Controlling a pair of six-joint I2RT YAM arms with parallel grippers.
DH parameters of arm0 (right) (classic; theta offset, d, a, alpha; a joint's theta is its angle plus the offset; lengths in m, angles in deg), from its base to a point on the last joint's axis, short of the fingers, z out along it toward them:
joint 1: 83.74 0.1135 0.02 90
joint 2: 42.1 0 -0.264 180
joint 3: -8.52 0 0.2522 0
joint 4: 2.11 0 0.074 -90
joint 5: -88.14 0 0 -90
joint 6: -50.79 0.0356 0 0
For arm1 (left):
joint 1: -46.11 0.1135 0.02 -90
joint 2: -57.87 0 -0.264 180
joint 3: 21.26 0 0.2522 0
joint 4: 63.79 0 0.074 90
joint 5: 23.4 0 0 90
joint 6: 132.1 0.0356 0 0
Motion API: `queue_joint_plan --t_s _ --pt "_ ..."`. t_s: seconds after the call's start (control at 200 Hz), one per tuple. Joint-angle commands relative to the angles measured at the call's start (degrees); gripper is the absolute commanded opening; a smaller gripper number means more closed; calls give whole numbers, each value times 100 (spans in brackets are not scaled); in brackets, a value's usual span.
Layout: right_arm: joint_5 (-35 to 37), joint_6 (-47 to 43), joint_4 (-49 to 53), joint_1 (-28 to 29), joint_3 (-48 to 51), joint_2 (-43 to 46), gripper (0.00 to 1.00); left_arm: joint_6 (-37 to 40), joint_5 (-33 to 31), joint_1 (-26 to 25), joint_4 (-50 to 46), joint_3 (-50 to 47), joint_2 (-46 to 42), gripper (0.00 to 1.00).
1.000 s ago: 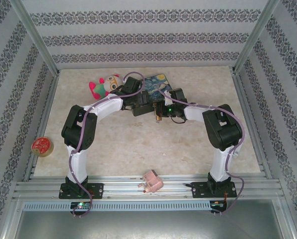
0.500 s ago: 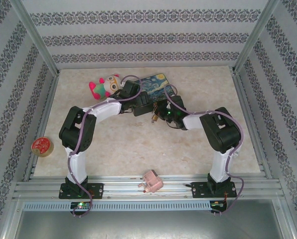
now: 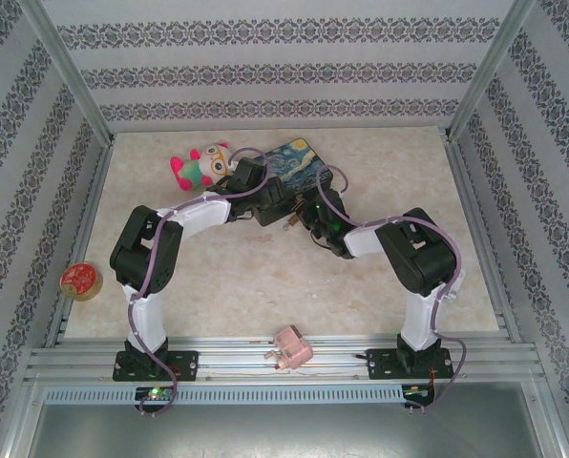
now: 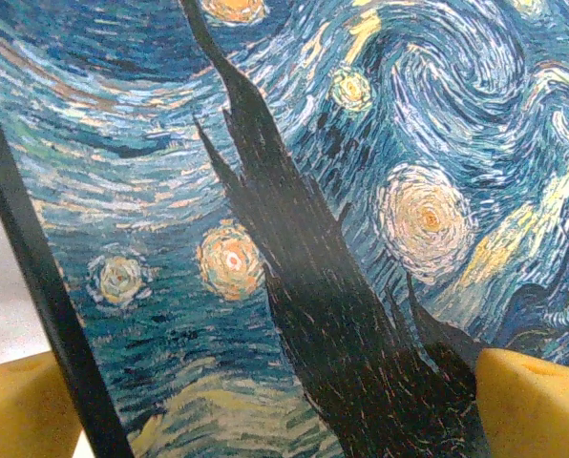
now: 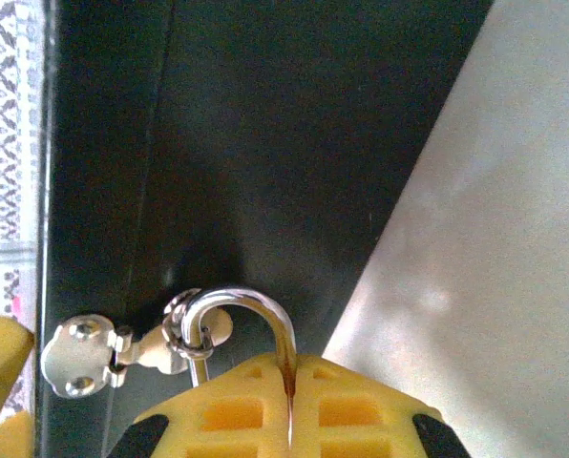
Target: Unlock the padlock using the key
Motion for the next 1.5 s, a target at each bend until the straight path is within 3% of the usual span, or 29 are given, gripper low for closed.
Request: queue_joint_plan --t_s 0.0,0.3,0.475,0.565,0.68,0.835,0.974,1.109,1.339,1.494 --pt "878 356 -49 -235 43 174 0 103 -176 22 -974 -317 133 99" --pt "1277 843 -70 -384 -65 67 0 95 -203 25 -951 -387 104 99" --pt "1210 428 252 -513 -106 327 0 137 -185 42 -918 -440 40 99" --pt "1185 -187 821 -511 50 892 0 232 -105 102 -774 -533 -24 94" --pt "782 -1236 2278 -579 116 1819 0 450 37 198 -710 -556 -79 85" --pt "230 -2400 4409 -721 211 2664 0 792 258 281 -615 -558 -170 83" --pt "-147 -2882 5249 -932 590 3033 0 1020 351 327 -671 -496 -150 81" --pt "-193 -3363 5669 -1013 587 2883 0 1130 464 379 -717 -436 -124 81" --pt "-229 -4055 5809 -1207 13 1789 0 1349 592 426 -753 -363 -127 84" --pt "-32 -4370 6019 -1316 -612 1496 52 1373 728 435 -720 -347 -168 84"
